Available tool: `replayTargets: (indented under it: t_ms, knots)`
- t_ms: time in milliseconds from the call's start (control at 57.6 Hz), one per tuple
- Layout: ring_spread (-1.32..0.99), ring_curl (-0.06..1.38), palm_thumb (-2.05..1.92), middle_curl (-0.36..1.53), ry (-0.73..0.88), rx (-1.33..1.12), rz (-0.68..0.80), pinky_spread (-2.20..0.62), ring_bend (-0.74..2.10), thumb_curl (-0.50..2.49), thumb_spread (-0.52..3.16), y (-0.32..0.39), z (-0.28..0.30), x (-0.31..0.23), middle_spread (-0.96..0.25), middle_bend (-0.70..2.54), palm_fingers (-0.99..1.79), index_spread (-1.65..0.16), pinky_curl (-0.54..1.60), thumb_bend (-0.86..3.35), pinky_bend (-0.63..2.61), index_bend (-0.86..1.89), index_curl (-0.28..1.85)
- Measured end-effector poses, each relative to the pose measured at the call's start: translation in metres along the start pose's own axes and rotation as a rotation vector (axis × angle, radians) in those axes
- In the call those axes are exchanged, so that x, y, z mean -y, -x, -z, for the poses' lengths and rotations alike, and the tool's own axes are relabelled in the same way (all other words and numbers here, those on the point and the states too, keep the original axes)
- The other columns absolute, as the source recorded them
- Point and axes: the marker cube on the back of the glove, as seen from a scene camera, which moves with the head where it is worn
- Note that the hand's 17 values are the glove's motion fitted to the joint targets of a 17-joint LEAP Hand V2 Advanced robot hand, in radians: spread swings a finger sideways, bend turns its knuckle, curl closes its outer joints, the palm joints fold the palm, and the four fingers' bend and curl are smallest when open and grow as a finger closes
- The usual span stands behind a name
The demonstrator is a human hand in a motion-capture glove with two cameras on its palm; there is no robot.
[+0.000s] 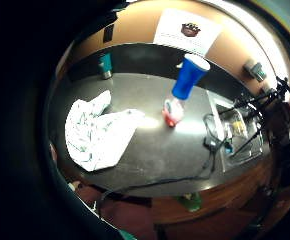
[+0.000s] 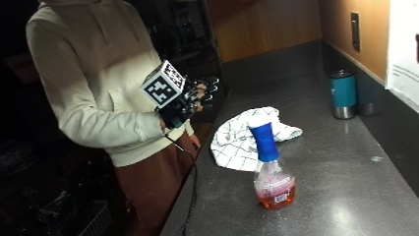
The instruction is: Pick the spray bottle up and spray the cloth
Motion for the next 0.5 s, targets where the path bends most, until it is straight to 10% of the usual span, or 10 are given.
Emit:
replayTargets:
  t_ms: [503]
  knots:
    - [-0.01,0.28,0.81,0.28,-0.036,-0.015,-0.215,0.14,0.28,0.45,0.91,-0.086,0.017,-0.021,0.0,0.18,0.08,-0.38,0.35,-0.03,0.4,0.15,0.27]
